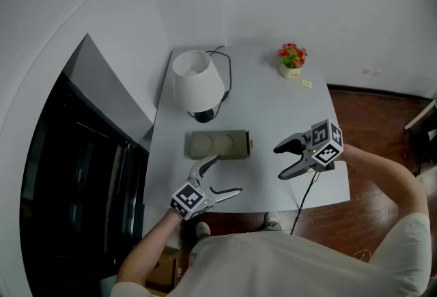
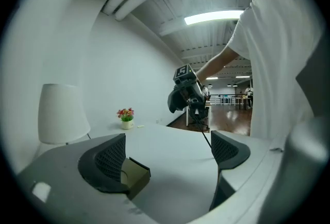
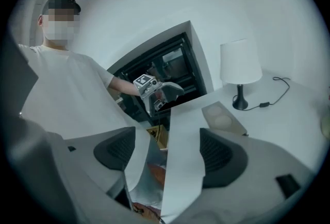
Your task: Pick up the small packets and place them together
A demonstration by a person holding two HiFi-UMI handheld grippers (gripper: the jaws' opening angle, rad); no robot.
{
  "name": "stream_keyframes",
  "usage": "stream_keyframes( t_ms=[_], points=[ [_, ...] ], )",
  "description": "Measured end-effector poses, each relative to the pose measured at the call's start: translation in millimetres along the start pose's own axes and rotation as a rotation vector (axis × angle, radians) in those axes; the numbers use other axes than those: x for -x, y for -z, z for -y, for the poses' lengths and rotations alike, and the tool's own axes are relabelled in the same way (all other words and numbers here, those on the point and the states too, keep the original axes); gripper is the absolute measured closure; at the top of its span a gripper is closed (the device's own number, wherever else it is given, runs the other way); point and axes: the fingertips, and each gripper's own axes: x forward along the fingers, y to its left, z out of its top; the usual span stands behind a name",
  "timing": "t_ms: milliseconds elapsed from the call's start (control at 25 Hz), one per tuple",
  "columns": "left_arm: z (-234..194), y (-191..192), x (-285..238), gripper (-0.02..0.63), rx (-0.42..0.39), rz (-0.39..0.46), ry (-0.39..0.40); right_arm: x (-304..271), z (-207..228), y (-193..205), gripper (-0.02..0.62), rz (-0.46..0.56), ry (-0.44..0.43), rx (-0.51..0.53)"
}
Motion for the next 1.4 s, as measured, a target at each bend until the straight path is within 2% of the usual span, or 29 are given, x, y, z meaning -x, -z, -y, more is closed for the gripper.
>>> stream_keyframes(
  t_ms=[200,240,320,440,560,640,840,960,1200,1400],
  points=[
    [-8,2,-2,0.091,0.076,0.053,-0.063,-3,42,24,0.204,0.137,0.173,-0.061],
    [-11,1,-3,0.091,0.089,0.063,-0.078,-4,51,31,0.181,0.16,0.205,-0.079],
    [-18,0,-4,0.091,0.108,0.08,-0.11,-6,68,47,0.181,0.213,0.26,-0.129],
    [-28,-6,-4,0.104,0.127,0.114,-0.159,-12,89,75,0.181,0.295,0.322,-0.235],
    [-39,-14,-1,0.106,0.149,0.147,-0.219,-19,110,98,0.181,0.392,0.357,-0.388],
    [-45,-20,3,0.106,0.165,0.173,-0.265,-23,124,109,0.179,0.467,0.352,-0.508],
    [-55,-32,15,0.115,0.177,0.213,-0.367,-37,158,116,0.181,0.682,0.278,-0.769],
    [-55,-33,14,0.115,0.182,0.218,-0.402,-48,176,121,0.212,0.74,0.266,-0.849],
    [-55,-35,24,0.115,0.19,0.231,-0.476,-75,207,116,0.214,0.887,0.221,-1.033],
    [-50,-35,31,0.118,0.248,0.247,-0.522,-89,234,115,0.215,0.939,0.215,-1.06]
  ],
)
